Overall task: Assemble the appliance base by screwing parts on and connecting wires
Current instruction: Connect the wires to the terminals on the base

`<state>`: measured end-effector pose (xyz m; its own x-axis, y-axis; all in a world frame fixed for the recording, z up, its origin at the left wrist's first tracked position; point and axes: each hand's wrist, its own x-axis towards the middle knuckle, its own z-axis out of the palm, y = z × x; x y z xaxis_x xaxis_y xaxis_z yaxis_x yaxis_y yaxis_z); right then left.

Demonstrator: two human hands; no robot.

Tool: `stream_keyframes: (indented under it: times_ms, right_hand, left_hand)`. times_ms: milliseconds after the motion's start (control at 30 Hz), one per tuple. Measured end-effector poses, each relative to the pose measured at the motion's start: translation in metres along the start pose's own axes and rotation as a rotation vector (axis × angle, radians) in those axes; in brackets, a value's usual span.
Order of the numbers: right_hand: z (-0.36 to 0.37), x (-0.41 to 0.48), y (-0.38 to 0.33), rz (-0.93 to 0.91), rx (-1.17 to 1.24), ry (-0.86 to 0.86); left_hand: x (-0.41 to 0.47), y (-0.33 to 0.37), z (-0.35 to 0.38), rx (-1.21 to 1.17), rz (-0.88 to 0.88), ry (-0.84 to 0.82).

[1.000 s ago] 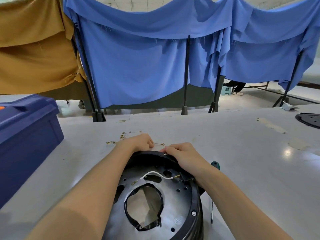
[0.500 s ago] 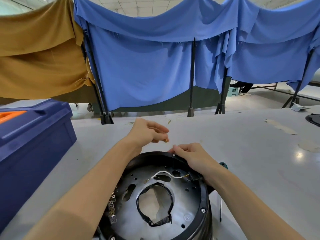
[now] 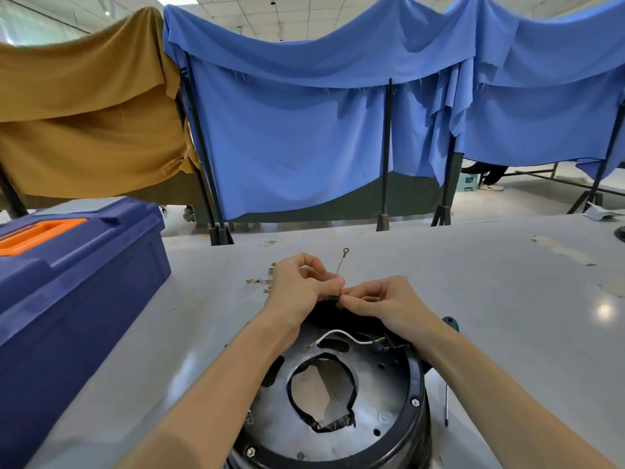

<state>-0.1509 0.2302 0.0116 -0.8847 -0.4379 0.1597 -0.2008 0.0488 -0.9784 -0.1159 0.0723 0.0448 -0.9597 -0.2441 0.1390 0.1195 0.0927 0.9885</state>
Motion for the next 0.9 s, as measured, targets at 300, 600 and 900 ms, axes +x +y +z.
stream_keyframes:
  times_ms: [300,600,900]
  right_hand:
    - [0.0003,0.0021,0.0017,-0.013,-0.004,-0.031]
    - [0.0002,0.0026,0.0021,-0.034,-0.014,-0.034]
    - [0.0010,0.0052,0.0046,-0.027,-0.005,-0.022]
  left_hand:
    - [0.0022,-0.0020,-0.0011,0.000,-0.035,-0.017]
    - [0.0018,-0.0042,-0.0022,-0.012,-0.026,0.010]
    - [-0.0016,0.0001,-0.0018,1.201,0.820,-0.005]
